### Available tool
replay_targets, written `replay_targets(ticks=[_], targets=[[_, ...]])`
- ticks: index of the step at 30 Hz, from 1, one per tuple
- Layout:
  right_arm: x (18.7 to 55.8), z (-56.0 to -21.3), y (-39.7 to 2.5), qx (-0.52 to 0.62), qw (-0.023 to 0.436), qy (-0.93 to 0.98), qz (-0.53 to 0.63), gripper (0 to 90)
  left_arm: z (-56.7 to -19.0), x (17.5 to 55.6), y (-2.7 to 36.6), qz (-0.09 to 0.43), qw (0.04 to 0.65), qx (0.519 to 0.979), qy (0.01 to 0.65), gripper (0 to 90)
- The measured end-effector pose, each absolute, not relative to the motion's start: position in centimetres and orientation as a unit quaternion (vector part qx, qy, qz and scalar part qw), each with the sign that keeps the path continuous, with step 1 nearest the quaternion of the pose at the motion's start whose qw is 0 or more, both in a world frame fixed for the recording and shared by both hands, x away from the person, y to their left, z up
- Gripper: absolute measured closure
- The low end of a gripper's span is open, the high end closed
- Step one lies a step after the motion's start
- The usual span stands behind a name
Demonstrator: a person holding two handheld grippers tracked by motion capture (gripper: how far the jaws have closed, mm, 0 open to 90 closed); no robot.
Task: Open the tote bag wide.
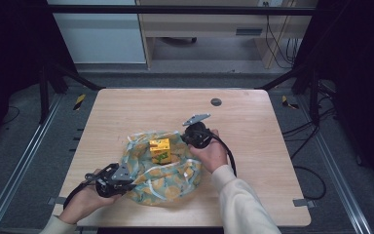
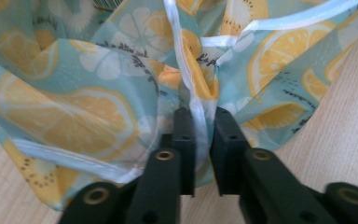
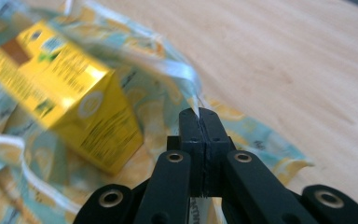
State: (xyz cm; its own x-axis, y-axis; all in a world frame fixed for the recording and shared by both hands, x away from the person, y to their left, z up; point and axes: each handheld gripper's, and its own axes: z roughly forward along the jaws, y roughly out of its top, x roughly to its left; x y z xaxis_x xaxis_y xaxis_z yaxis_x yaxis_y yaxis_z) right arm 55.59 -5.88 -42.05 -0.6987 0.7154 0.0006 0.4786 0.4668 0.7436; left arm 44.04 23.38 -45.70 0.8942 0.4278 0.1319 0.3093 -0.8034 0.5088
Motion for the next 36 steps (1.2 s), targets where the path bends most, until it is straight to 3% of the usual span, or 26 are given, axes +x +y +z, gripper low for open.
replay_targets(ticks=[6,14,36], targets=[[57.0,-41.1,-6.3,0.372,0.171,0.824,0.391,90.0,-45.3,44.2,23.8,0.13,0.241,0.94,0.204,89.1],[59.0,-43.8,-6.5,0.4,0.152,0.828,0.363,89.9,-46.0,44.7,24.8,0.132,0.224,0.939,0.224,89.4],[57.6,-45.9,-8.1,0.415,0.135,0.832,0.344,89.9,-45.9,46.3,27.0,0.165,0.229,0.92,0.273,89.4]])
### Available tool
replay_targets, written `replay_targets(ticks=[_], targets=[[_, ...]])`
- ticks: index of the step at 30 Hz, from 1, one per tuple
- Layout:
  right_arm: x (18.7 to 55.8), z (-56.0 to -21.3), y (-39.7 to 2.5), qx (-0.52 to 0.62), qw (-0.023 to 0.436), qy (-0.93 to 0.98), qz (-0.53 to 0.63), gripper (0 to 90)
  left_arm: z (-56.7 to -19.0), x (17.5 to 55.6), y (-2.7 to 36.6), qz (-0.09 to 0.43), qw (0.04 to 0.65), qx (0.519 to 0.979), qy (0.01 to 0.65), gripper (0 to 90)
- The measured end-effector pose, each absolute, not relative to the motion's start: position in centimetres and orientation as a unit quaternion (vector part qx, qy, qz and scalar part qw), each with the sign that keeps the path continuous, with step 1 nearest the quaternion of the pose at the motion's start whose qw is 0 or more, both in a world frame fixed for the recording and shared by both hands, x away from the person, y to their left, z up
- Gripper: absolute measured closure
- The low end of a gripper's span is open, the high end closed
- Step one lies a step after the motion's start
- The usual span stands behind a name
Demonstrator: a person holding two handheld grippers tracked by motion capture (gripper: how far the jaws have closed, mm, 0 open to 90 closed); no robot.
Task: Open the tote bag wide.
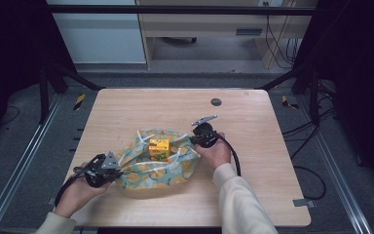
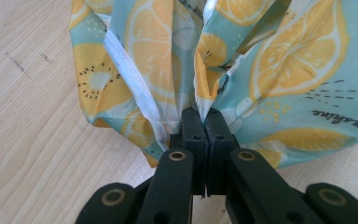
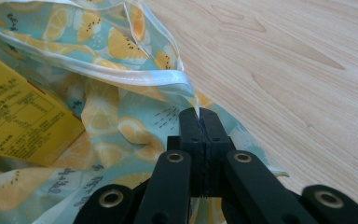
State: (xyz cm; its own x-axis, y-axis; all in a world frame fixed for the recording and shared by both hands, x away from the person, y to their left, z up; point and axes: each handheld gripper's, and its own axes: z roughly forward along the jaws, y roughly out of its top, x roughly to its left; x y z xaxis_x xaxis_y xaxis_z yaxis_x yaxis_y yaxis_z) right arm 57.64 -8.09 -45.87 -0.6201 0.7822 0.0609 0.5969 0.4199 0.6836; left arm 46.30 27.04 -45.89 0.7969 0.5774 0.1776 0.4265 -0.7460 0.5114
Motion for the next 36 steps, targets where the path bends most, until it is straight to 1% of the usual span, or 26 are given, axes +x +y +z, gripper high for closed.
replay_targets(ticks=[14,18,19,23,24,25,26,27,28,30,34,36], targets=[[57.6,-46.8,-7.5,0.4,0.14,0.852,0.309,89.7,-46.2,45.6,26.9,0.154,0.216,0.93,0.254,89.6],[57.8,-46.9,-7.3,0.403,0.137,0.852,0.305,88.0,-46.2,45.5,26.9,0.15,0.217,0.931,0.254,88.8],[57.8,-46.7,-7.3,0.403,0.138,0.85,0.31,81.3,-46.1,45.4,27.0,0.152,0.223,0.928,0.257,86.6],[57.5,-45.0,-7.7,0.406,0.176,0.833,0.331,57.4,-45.4,45.1,26.9,0.161,0.249,0.918,0.265,75.5],[57.4,-44.4,-7.8,0.405,0.185,0.831,0.334,52.3,-45.1,45.0,26.8,0.167,0.258,0.913,0.268,70.1],[57.3,-43.8,-7.8,0.403,0.193,0.826,0.342,48.8,-44.7,45.0,26.7,0.172,0.264,0.909,0.271,62.5],[57.3,-43.8,-7.8,0.403,0.193,0.826,0.342,48.8,-44.7,45.0,26.7,0.172,0.264,0.909,0.271,55.8],[57.0,-42.3,-7.6,0.398,0.204,0.822,0.353,42.4,-43.9,44.9,26.5,0.187,0.274,0.904,0.27,52.5],[56.8,-41.5,-7.5,0.396,0.207,0.82,0.359,40.2,-43.9,44.9,26.5,0.187,0.274,0.904,0.27,50.2],[56.4,-40.2,-7.2,0.389,0.209,0.817,0.371,37.1,-42.7,44.7,26.3,0.197,0.29,0.897,0.27,43.2],[55.4,-38.6,-7.0,0.379,0.195,0.819,0.385,30.9,-41.4,44.4,26.0,0.204,0.313,0.889,0.265,36.7],[54.7,-38.2,-7.0,0.373,0.194,0.821,0.387,29.8,-41.1,44.3,25.9,0.206,0.318,0.887,0.265,34.5]])
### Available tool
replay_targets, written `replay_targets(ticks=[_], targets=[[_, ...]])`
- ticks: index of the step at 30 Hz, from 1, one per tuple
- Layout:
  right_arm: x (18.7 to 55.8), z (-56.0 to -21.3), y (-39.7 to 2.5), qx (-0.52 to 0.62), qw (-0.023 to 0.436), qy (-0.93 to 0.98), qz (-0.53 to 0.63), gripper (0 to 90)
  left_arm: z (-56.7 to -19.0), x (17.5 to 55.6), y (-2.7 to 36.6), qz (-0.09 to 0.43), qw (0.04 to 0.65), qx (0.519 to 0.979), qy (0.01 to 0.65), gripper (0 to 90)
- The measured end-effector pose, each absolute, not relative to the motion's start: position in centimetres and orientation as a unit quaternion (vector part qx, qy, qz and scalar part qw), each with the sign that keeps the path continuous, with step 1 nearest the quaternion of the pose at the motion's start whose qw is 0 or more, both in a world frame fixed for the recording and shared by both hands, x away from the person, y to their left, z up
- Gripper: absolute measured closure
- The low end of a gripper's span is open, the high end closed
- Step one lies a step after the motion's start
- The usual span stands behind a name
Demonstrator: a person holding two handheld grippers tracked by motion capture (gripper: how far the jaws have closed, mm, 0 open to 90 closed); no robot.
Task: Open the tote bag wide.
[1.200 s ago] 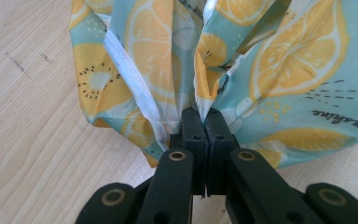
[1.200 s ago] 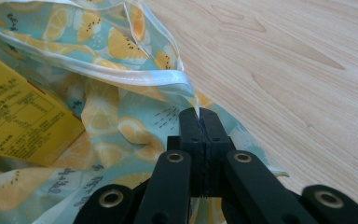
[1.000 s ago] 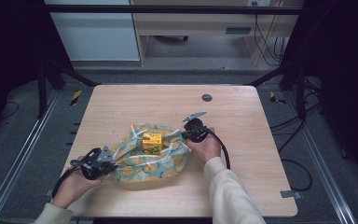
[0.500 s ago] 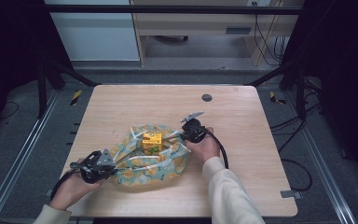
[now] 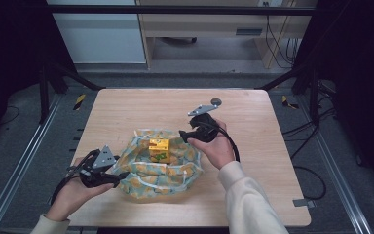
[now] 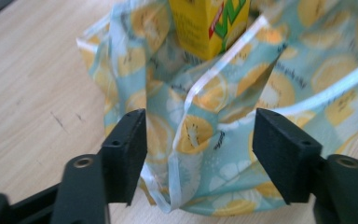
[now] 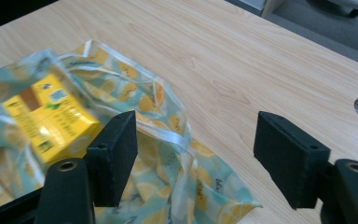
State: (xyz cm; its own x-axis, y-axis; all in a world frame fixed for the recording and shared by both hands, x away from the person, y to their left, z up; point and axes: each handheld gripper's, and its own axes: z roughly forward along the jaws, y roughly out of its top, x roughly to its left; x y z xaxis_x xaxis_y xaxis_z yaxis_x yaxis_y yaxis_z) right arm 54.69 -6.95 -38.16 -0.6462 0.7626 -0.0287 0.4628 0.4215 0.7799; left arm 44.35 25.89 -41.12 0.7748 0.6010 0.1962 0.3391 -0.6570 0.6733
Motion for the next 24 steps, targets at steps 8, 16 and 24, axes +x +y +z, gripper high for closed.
replay_targets(ticks=[8,16,24], targets=[[50.5,-37.7,-7.7,0.348,0.197,0.826,0.397,28.3,-40.0,45.2,25.2,0.225,0.331,0.877,0.266,34.4],[46.5,-37.8,-8.6,0.338,0.182,0.827,0.411,25.4,-40.8,48.9,24.6,0.221,0.314,0.878,0.287,35.6],[42.9,-39.5,-8.5,0.329,0.169,0.832,0.414,22.6,-41.0,51.6,24.1,0.214,0.282,0.887,0.296,35.4]])
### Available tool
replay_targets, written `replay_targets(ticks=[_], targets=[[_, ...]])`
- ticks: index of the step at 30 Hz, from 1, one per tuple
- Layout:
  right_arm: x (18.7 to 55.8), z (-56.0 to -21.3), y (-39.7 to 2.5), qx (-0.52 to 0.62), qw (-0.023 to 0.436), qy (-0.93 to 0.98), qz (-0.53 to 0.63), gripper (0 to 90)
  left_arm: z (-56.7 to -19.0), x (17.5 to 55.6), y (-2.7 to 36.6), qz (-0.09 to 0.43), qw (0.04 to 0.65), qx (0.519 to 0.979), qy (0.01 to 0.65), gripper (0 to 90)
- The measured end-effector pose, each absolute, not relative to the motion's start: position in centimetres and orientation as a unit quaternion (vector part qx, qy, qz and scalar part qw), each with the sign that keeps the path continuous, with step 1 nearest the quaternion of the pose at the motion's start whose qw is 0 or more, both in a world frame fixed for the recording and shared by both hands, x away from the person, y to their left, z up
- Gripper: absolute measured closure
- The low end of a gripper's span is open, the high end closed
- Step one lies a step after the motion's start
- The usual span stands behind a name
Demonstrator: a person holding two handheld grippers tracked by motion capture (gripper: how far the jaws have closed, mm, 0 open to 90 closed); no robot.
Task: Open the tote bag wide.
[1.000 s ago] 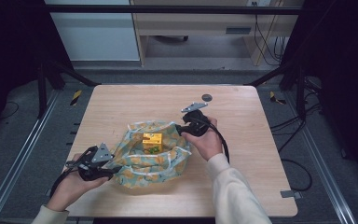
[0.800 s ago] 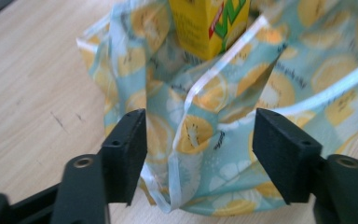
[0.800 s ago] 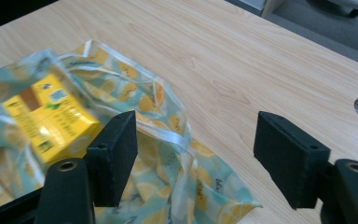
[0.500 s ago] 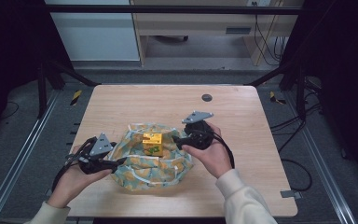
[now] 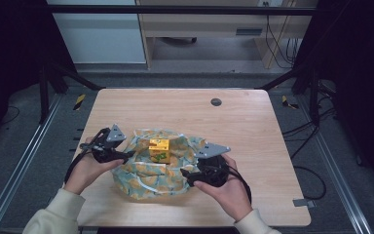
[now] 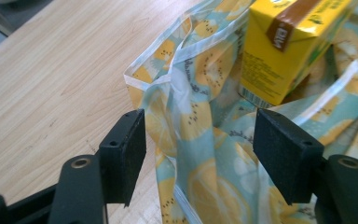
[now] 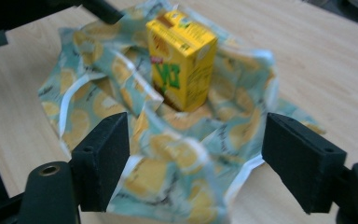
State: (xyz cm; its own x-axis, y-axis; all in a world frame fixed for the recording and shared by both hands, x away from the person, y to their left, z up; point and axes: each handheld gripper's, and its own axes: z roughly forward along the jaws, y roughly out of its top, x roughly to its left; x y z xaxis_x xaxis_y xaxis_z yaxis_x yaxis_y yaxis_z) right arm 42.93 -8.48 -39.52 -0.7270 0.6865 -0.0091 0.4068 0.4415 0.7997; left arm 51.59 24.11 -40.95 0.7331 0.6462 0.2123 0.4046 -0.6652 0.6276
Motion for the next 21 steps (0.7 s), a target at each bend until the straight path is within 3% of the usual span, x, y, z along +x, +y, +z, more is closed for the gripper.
replay_targets(ticks=[3,6,7,8,11,14,21], targets=[[42.5,-41.3,-8.1,0.335,0.152,0.838,0.403,20.6,-41.6,52.5,23.6,0.208,0.269,0.891,0.301,37.6],[42.5,-42.7,-7.9,0.339,0.139,0.845,0.389,22.4,-42.4,53.1,23.2,0.202,0.257,0.895,0.303,55.3],[42.5,-44.3,-7.6,0.337,0.128,0.859,0.365,40.4,-42.8,53.4,23.2,0.198,0.247,0.898,0.307,64.0],[42.5,-44.9,-7.6,0.331,0.127,0.864,0.358,52.6,-42.8,53.4,23.2,0.198,0.247,0.898,0.307,71.0],[42.7,-45.7,-8.0,0.328,0.121,0.867,0.356,77.8,-42.9,53.4,23.7,0.217,0.264,0.883,0.323,83.1],[43.0,-46.1,-8.7,0.323,0.125,0.874,0.341,85.5,-43.3,53.7,24.4,0.229,0.256,0.878,0.334,88.0],[43.6,-47.6,-10.1,0.342,0.106,0.879,0.315,87.9,-45.4,54.4,25.6,0.217,0.248,0.874,0.357,89.2]])
